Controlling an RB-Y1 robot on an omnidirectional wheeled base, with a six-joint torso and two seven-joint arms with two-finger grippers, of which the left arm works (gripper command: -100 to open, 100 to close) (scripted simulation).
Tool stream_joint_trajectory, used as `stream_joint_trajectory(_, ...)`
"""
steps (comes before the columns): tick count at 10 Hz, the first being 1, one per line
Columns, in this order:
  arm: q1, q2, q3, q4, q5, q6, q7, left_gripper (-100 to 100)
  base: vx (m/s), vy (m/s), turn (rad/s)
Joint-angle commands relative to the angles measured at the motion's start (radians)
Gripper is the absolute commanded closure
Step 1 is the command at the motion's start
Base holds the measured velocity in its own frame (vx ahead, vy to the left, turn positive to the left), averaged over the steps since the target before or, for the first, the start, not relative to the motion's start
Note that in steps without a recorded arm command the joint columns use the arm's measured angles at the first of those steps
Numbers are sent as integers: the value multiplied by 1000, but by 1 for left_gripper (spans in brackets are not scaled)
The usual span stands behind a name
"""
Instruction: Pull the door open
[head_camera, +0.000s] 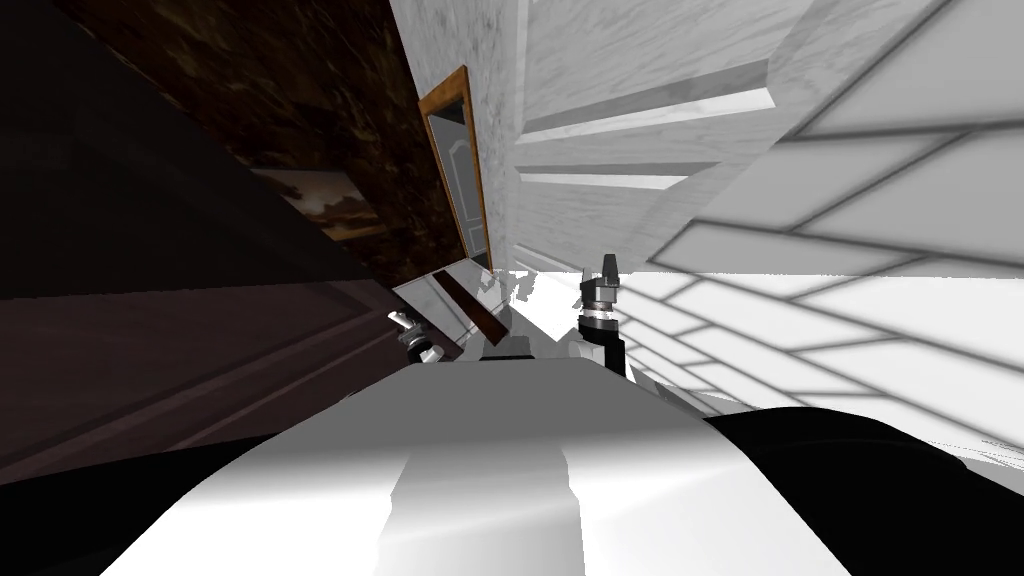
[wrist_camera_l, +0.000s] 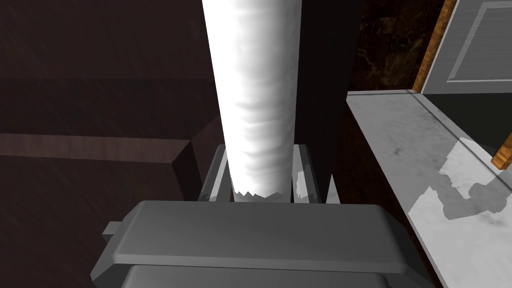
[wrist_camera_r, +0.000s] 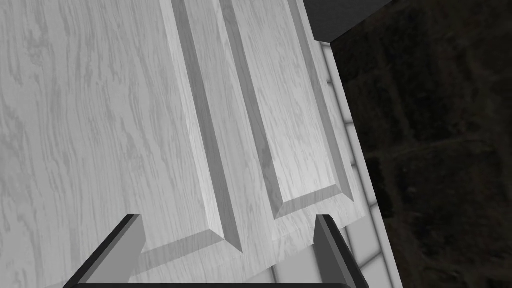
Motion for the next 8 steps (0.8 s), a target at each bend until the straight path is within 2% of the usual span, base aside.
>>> stream_joint_trajectory(1,-1,2,-2,12,-1,-8,7,100,-142,-111,27)
stream_joint_trajectory(5,3,11,-18,10,-10,-5,25,100,-157,-121,23)
stream_joint_trajectory(8,9,23,-40,5,-23,-1,50,100,-169,-75,-8)
